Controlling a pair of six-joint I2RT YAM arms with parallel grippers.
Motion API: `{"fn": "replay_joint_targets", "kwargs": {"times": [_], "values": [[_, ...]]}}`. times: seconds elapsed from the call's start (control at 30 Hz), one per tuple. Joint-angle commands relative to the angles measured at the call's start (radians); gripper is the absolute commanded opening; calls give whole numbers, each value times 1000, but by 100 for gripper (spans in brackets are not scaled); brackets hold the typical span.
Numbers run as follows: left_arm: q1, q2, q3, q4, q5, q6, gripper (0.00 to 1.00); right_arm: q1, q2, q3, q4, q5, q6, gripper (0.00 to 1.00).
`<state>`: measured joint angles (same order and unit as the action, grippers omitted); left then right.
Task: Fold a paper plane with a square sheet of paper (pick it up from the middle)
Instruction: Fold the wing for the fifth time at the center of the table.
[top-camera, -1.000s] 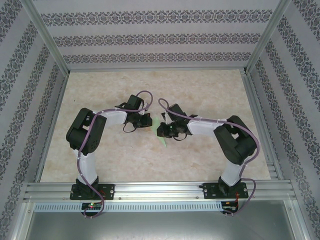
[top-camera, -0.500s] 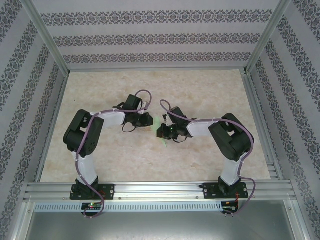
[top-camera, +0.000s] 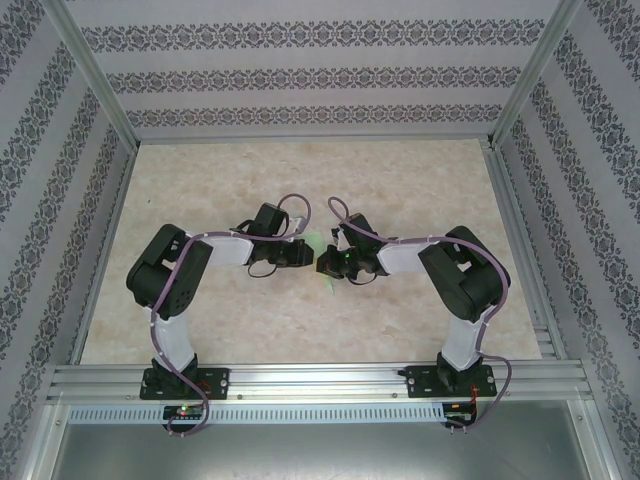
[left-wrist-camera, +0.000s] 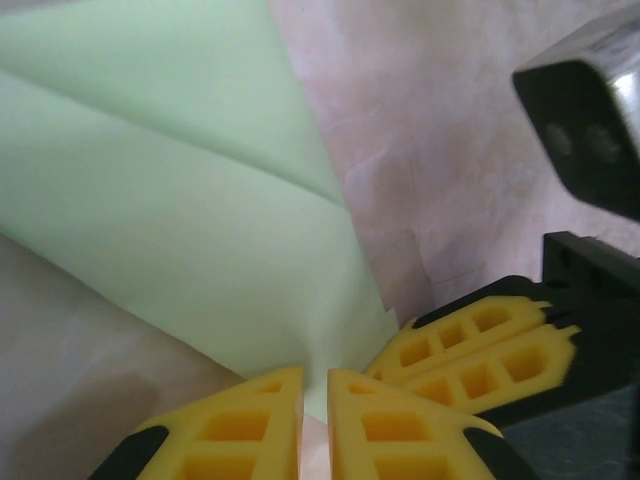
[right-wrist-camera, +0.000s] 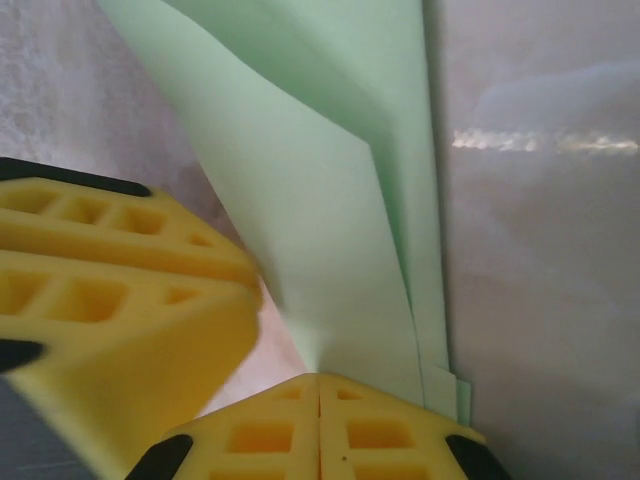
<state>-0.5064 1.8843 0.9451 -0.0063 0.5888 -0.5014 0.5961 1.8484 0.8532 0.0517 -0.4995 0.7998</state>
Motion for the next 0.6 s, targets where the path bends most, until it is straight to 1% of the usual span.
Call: {"fn": "replay_joint_targets", "kwargs": {"times": [0.0,0.2,0.57], "values": [[-9,35,6,52,6,24,15,-19,42,-31,-108,78,14,7],[-8,53,37,22,-33,12,14,-20,49,-27,-141,81,0,7],[-9,77,143,-123,-160,1,14,-20,85,-55,-209,107,-57,7]]}}
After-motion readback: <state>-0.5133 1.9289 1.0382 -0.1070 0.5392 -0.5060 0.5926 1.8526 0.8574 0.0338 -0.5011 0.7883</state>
